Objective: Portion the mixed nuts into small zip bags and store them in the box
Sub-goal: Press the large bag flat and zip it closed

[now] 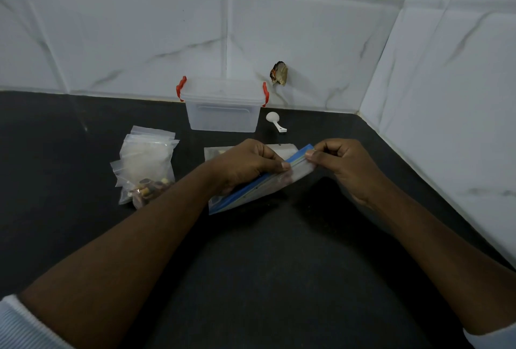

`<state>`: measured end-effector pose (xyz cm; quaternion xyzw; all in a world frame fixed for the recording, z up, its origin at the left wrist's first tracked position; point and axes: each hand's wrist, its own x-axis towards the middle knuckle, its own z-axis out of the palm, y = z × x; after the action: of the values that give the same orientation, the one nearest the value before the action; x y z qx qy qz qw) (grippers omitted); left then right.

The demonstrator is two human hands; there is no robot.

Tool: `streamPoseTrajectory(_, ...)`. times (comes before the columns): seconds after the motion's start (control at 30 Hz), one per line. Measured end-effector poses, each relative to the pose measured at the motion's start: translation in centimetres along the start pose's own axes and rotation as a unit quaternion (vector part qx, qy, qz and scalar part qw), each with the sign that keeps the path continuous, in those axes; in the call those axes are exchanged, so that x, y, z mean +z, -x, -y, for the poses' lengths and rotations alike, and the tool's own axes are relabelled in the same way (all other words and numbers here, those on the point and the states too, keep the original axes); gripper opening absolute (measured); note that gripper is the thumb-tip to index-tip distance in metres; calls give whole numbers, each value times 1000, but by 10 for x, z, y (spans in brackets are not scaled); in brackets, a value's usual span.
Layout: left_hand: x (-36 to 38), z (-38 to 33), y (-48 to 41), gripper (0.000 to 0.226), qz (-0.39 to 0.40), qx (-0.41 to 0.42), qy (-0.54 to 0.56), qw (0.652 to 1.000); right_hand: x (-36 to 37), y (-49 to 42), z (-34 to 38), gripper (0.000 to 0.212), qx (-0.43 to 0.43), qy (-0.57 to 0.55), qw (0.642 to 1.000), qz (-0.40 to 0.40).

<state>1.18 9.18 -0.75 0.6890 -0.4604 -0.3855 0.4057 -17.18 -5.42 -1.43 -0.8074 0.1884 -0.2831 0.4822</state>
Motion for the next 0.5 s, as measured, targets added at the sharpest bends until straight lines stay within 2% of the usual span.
streamPoseTrajectory(0.3,16,-6,-4,15,-50,69,24,996,1,-2,0,14,-39,2,999,-28)
streamPoseTrajectory(0.5,17,-3,-8,22,-61,75,9,995,2,-2,-1,16,-32,-13,999,-14)
